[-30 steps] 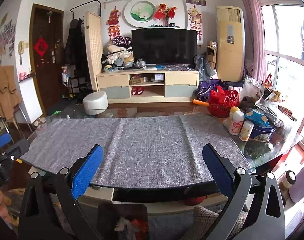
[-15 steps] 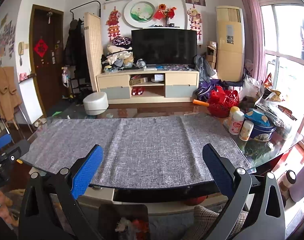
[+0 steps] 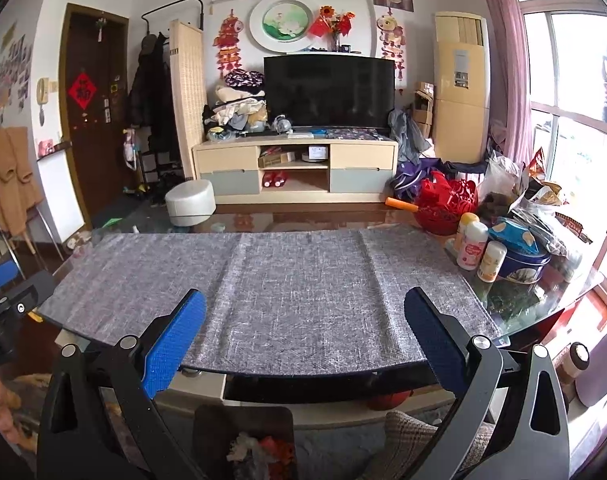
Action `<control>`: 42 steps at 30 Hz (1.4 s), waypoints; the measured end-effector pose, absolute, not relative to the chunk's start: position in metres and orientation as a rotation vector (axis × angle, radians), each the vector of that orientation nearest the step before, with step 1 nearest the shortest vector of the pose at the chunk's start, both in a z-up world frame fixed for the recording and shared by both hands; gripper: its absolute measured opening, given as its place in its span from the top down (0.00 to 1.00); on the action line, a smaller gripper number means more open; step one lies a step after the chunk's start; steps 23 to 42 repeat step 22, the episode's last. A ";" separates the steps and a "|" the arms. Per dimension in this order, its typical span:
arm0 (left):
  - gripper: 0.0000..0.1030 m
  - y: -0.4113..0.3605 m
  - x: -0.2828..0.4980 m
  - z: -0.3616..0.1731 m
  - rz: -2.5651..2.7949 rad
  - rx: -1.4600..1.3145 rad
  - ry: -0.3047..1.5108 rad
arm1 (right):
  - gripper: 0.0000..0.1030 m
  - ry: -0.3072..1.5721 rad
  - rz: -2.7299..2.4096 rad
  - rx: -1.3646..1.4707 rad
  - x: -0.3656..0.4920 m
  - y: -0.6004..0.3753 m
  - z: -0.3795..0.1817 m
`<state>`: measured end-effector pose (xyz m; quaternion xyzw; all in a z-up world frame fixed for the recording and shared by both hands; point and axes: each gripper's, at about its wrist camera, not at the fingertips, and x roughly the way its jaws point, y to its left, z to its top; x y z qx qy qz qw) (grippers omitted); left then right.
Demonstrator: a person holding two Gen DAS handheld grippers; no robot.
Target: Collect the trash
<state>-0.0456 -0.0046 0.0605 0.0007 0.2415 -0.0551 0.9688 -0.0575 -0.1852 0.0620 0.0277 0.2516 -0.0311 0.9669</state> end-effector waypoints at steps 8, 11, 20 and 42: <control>0.08 -0.005 -0.047 0.060 -0.102 0.005 0.479 | 0.03 0.513 -0.058 0.059 -0.056 -0.187 0.061; 0.08 -0.007 -0.046 0.060 -0.106 0.003 0.489 | 0.03 0.514 -0.059 0.059 -0.056 -0.187 0.060; 0.08 -0.005 -0.044 0.059 -0.097 0.000 0.509 | 0.03 0.514 -0.059 0.060 -0.055 -0.188 0.060; 0.08 -0.004 -0.044 0.059 -0.091 -0.004 0.512 | 0.03 0.515 -0.058 0.060 -0.055 -0.188 0.060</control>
